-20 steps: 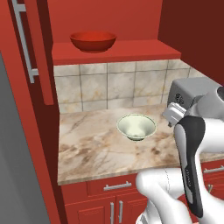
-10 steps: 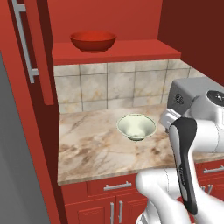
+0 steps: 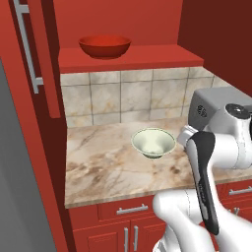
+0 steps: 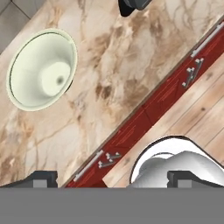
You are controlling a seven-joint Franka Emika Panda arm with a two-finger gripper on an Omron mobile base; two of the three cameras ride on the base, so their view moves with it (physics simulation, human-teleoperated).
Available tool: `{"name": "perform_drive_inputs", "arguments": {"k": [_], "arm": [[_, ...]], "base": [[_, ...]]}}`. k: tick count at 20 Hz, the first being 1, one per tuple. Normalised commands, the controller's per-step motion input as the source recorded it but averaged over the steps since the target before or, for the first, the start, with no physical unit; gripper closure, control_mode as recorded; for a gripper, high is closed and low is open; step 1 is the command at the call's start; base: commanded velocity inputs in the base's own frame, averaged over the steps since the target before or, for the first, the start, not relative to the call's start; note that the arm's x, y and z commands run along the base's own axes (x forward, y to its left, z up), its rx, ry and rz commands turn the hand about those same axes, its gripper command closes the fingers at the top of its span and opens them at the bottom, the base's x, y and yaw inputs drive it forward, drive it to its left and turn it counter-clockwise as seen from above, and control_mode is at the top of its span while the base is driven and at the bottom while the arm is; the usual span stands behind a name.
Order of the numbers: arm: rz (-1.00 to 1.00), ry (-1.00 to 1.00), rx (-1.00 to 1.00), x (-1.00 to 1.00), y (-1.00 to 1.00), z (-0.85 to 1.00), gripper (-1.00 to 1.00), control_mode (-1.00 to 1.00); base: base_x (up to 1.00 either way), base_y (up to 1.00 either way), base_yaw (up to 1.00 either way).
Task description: Open the cabinet. Pick the bowls from the counter and place them in the cabinet. Then close the cabinet.
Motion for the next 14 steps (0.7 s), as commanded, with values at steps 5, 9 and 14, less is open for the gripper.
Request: {"name": "perform_drive_inputs", "arguments": {"k": [5,9,14], "arm": [[0.03,-0.01,0.0,0.31,0.0,-0.08,-1.0,-1.0],[0.03,-0.04,0.0,0.39,0.0,-0.08,-1.0,-1.0],[0.03,-0.01,0.01,0.3,0.0,-0.18,-1.0,-1.0]], "base": [[0.0,0.0,0.0],[0.0,0.0,0.0],[0.0,0.0,0.0]]}}
